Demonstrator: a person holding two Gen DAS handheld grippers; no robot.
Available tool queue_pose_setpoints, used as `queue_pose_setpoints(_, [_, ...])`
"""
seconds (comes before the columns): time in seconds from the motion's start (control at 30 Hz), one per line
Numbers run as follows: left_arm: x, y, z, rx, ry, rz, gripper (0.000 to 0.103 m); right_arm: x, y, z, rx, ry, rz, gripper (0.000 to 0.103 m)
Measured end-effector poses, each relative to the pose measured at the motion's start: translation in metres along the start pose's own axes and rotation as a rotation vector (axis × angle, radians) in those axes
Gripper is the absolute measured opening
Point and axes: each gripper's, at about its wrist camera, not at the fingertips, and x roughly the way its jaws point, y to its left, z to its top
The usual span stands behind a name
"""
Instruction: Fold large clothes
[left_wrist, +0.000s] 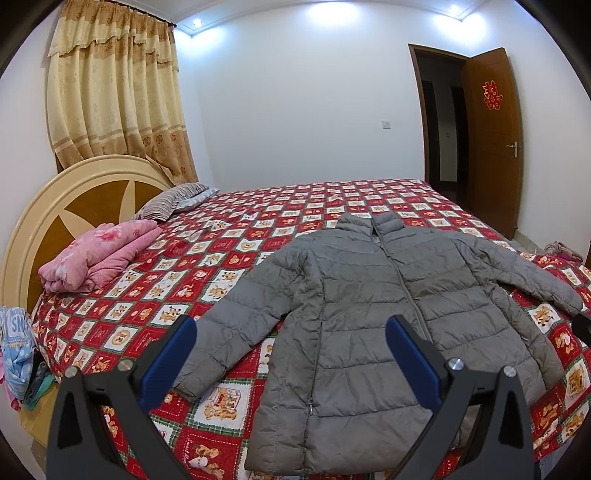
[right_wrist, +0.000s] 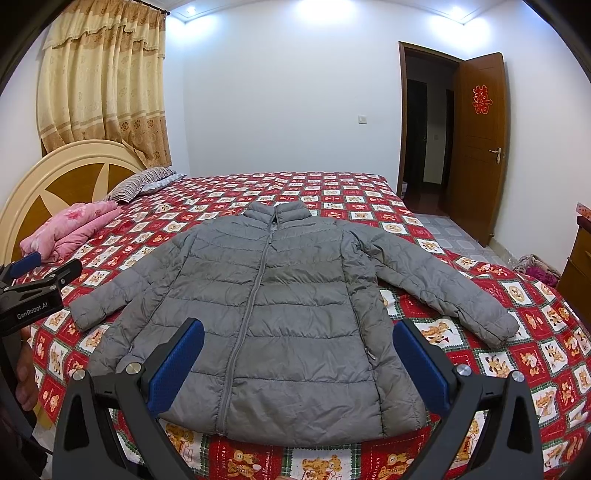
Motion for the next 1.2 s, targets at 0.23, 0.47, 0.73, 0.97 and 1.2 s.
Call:
queue_pose_setpoints(0.23, [0.0, 0.0, 0.0, 0.004, 0.002, -0.001, 0.103, 0.002, 0.001, -0.001, -0.001, 0.004, -0.001, 0.102])
queue_pose_setpoints(0.47, [0.005, -0.002, -0.001, 0.012, 0.011, -0.004, 0.103, 0.009, -0.002, -0.004, 0.003, 0.018, 0.006, 0.102])
queue_pose_setpoints(0.73, [0.046, -0.01, -0.012, 0.022, 0.043, 0.008, 0.103, 0.042, -0.02, -0.016, 0.023, 0.065, -0.019, 0.102])
queue_pose_setpoints(0.97, [0.109, -0.026, -0.009, 0.054, 0.087, 0.032, 0.103, 0.093, -0.123, -0.028, 0.216, 0.141, -0.195, 0.102])
queue_pose_setpoints(1.2, [0.157, -0.042, -0.006, 0.057, 0.136, 0.052, 0.103, 0.116, -0.25, -0.033, 0.481, 0.213, -0.383, 0.102])
